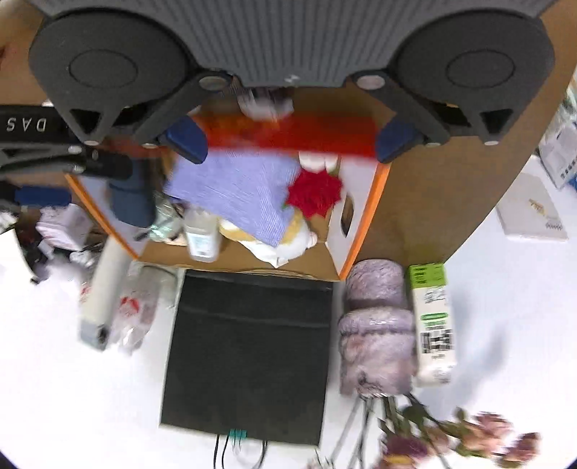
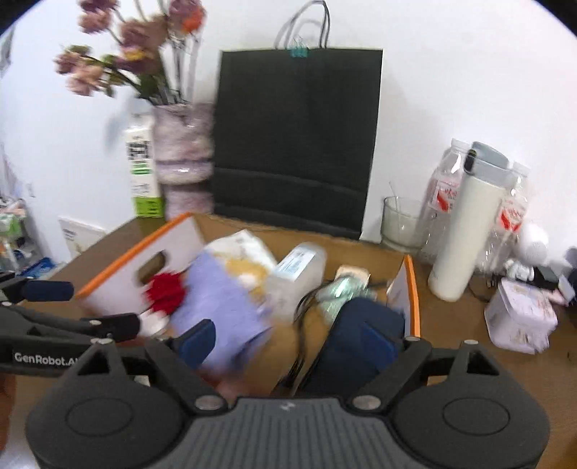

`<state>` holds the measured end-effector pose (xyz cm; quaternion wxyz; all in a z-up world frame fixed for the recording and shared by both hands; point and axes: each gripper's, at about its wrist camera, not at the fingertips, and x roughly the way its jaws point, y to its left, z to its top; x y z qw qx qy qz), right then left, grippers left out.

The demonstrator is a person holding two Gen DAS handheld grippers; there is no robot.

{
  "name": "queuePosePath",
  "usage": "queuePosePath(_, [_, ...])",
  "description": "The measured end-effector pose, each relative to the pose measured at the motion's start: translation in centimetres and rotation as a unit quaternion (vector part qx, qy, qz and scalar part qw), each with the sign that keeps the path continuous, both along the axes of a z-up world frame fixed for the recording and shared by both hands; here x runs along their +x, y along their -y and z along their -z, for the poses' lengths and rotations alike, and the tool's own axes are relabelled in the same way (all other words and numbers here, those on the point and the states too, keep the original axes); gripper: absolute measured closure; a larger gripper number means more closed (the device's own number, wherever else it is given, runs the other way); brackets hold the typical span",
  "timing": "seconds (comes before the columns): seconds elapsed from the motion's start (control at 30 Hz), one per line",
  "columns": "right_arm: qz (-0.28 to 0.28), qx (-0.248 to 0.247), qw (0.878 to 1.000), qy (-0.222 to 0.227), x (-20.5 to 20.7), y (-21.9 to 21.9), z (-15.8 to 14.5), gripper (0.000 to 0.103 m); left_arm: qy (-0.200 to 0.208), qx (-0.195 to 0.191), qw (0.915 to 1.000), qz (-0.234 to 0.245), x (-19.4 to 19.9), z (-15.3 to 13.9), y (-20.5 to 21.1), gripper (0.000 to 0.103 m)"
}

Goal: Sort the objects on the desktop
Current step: 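Withdraw both open tools from the box toward the table, then grasp the white round lid with the right tool while the left tool grasps the braided cable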

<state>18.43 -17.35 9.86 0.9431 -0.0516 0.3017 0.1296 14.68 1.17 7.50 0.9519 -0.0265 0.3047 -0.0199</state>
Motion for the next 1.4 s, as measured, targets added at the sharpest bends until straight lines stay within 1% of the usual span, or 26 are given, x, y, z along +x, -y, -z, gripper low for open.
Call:
queuePosePath(0.07, [0.001, 0.013, 1.000, -0.005, -3.7, 0.8, 0.1, 0.014, 0.015, -0.017, 0.9996, 0.020, -3.7, 0.1, -0.4, 0.000])
queuePosePath(0.13, [-0.001, 0.022, 1.000, -0.007, -7.1, 1.9, 0.7, 0.010, 0.026, -0.033, 0.9990, 0.018, -7.5, 0.7, -0.9, 0.000])
queuePosePath(0.23, [0.015, 0.040, 0.999, -0.015, -12.4, 3.9, 2.5, 0.008, 0.014, -0.040, 0.9990, 0.017, -11.8, 3.0, -1.3, 0.000])
queuePosePath(0.33, [0.031, 0.062, 0.997, -0.036, -16.6, 4.9, 5.3, 0.008, -0.006, -0.033, 0.9991, 0.025, -14.9, 5.2, -0.9, 0.000])
queuePosePath(0.4, [0.035, 0.069, 0.996, -0.049, -18.3, 4.8, 6.7, 0.008, -0.012, -0.010, 0.9993, 0.033, -16.3, 6.1, -0.5, 0.000])
queuePosePath(0.47, [0.028, 0.078, 0.995, -0.054, -20.1, 4.4, 7.9, 0.008, -0.011, 0.001, 0.9996, 0.025, -17.3, 6.5, -0.6, 0.000])
queuePosePath(0.53, [0.018, 0.076, 0.996, -0.053, -21.5, 4.0, 8.5, 0.008, -0.001, 0.006, 0.9998, 0.020, -17.9, 6.7, -0.8, 0.000])
queuePosePath(0.57, [0.018, 0.074, 0.996, -0.050, -21.9, 3.9, 8.7, 0.008, 0.001, 0.009, 0.9999, 0.014, -18.0, 6.9, -0.9, 0.000])
queuePosePath(0.6, [0.020, 0.074, 0.996, -0.045, -22.4, 3.8, 8.9, 0.008, -0.008, 0.010, 0.9999, 0.008, -17.9, 7.1, -1.0, 0.000])
queuePosePath(0.7, [0.016, 0.085, 0.996, -0.031, -23.0, 4.1, 8.7, 0.005, -0.015, 0.009, 0.9998, 0.006, -17.5, 7.2, -1.1, 0.000])
queuePosePath(0.73, [0.016, 0.088, 0.995, -0.033, -22.8, 4.2, 8.8, 0.005, -0.020, 0.011, 0.9997, 0.007, -17.4, 7.3, -1.0, 0.000])
queuePosePath(0.83, [0.040, 0.099, 0.994, -0.039, -22.0, 4.7, 9.0, 0.005, -0.030, 0.016, 0.9994, 0.011, -17.3, 7.6, -0.7, 0.000])
queuePosePath(0.93, [0.052, 0.116, 0.991, -0.041, -21.7, 5.3, 9.3, 0.005, -0.037, 0.032, 0.9987, 0.012, -17.1, 7.9, -0.2, 0.000])
queuePosePath(1.0, [0.059, 0.114, 0.991, -0.039, -21.7, 5.3, 9.4, 0.005, -0.037, 0.043, 0.9983, 0.014, -17.1, 7.9, 0.2, 0.000])
queuePosePath(1.13, [0.055, 0.110, 0.992, -0.038, -21.7, 5.2, 9.4, 0.005, -0.033, 0.039, 0.9983, 0.028, -17.0, 7.7, 0.1, 0.000])
queuePosePath(1.2, [0.054, 0.112, 0.991, -0.041, -21.6, 5.1, 9.5, 0.004, -0.022, 0.020, 0.9987, 0.042, -16.1, 7.1, -0.1, 0.000])
queuePosePath(1.27, [0.050, 0.102, 0.992, -0.049, -21.0, 5.0, 9.3, 0.005, -0.030, 0.020, 0.9987, 0.037, -13.7, 6.0, -0.1, 0.000])
queuePosePath(1.3, [0.045, 0.081, 0.994, -0.057, -20.2, 4.7, 9.1, 0.008, -0.028, 0.027, 0.9986, 0.037, -12.3, 5.3, 0.1, 0.000])
queuePosePath(1.33, [0.037, 0.059, 0.996, -0.058, -19.3, 4.4, 8.8, 0.015, -0.016, 0.031, 0.9984, 0.044, -10.9, 4.6, 0.3, 0.000])
queuePosePath(1.4, [0.036, 0.041, 0.998, -0.034, -17.5, 4.6, 7.7, 0.017, 0.001, 0.035, 0.9971, 0.067, -7.8, 3.8, 0.7, 0.002])
